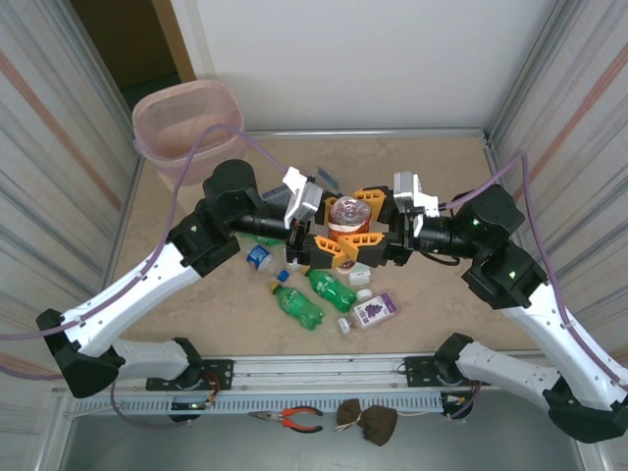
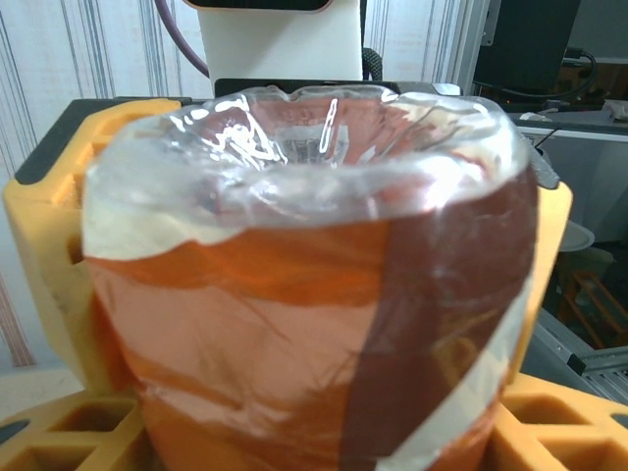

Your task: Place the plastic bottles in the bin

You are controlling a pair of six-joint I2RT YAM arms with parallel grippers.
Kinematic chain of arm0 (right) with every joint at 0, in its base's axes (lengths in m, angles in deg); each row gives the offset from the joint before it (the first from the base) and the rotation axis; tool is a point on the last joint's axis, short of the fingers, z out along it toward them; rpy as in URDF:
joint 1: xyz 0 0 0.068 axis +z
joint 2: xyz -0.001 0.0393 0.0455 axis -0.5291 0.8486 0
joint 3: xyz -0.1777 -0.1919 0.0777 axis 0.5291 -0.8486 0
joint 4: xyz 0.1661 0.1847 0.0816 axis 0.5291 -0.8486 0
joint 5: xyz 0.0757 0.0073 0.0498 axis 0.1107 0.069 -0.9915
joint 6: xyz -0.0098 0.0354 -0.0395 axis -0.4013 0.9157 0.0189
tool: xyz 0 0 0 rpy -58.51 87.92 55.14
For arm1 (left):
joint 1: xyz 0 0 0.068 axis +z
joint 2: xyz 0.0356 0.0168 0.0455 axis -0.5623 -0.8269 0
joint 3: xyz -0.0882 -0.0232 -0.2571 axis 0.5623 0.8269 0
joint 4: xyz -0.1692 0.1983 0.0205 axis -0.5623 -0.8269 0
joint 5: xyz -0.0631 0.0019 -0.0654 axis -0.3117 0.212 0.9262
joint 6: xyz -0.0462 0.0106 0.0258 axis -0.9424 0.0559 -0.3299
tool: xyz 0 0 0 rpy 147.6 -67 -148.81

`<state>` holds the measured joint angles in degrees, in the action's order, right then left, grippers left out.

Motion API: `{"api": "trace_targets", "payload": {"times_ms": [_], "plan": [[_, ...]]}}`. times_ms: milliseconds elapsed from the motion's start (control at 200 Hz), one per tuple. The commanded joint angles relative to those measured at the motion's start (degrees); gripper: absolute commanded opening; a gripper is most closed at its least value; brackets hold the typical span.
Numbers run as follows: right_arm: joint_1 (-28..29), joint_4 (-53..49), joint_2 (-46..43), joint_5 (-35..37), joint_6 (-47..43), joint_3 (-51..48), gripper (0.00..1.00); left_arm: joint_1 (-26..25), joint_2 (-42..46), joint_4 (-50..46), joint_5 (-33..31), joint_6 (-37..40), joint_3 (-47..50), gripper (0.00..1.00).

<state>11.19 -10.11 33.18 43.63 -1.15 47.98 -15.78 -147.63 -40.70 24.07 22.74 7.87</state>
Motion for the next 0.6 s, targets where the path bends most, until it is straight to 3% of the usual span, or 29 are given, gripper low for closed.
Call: {"api": "trace_targets", "payload": {"times_ms": [0, 271, 416, 596], "plan": [[0.47, 0.78, -0.64, 1.34, -1.33, 1.31, 0.58, -0.54, 0.00, 1.41, 1.28, 0.76, -0.13, 0.59], [0.60, -0.95, -0.95, 3.69, -1.94, 0.87, 0.61, -0.47, 0.89, -0.34, -1.76, 2.69, -0.08, 0.57], [0.73, -1.73, -2.16, 6.38, -1.94, -0.31, 0.71, -0.48, 1.47, -2.19, -4.18, 4.13, -0.24, 0.56], [0.81, -4.93, -4.26, 10.27, -2.23, -0.93, 0.78, -0.37, 2.61, -6.12, -9.98, 6.45, -0.44, 0.56]]}}
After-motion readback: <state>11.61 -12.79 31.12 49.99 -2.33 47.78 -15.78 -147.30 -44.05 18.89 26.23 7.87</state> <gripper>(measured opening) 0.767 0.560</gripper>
